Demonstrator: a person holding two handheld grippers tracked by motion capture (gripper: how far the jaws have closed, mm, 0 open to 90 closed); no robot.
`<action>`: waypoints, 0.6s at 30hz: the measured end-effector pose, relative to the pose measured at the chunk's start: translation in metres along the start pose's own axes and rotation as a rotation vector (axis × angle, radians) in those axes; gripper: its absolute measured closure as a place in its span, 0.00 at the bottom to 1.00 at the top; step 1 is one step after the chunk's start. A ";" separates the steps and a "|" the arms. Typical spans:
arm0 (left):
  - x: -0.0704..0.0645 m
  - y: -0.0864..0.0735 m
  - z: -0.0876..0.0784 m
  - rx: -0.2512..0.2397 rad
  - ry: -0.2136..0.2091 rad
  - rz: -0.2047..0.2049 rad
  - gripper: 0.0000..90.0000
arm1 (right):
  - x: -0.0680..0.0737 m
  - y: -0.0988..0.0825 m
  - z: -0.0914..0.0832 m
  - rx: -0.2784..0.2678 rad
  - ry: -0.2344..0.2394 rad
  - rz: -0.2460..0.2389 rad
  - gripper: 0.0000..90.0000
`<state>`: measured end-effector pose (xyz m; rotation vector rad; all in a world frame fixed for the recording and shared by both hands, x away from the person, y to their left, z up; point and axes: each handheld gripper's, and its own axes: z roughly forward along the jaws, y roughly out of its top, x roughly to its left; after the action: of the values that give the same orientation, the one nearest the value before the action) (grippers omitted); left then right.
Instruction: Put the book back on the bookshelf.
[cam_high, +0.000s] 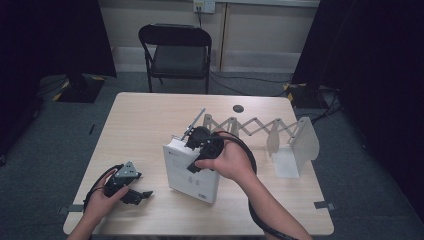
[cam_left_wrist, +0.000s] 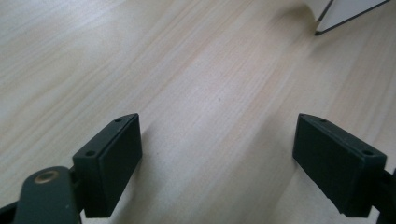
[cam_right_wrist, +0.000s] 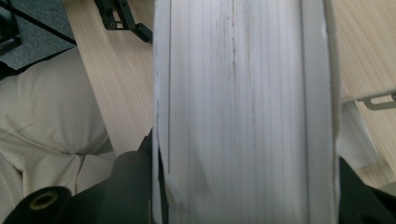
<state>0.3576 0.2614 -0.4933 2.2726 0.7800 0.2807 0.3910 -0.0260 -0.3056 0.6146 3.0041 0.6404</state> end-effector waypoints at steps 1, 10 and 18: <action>0.000 0.000 0.001 -0.002 0.008 0.005 0.17 | -0.001 -0.002 -0.001 -0.001 -0.002 -0.005 0.58; 0.001 -0.004 0.007 -0.041 -0.001 0.019 0.01 | -0.001 -0.016 -0.012 -0.001 -0.007 0.016 0.58; 0.001 -0.005 0.007 -0.039 0.001 0.018 0.00 | 0.000 -0.031 -0.024 0.002 -0.016 0.030 0.58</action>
<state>0.3591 0.2604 -0.5019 2.2439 0.7488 0.3035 0.3776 -0.0611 -0.2959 0.6623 2.9868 0.6315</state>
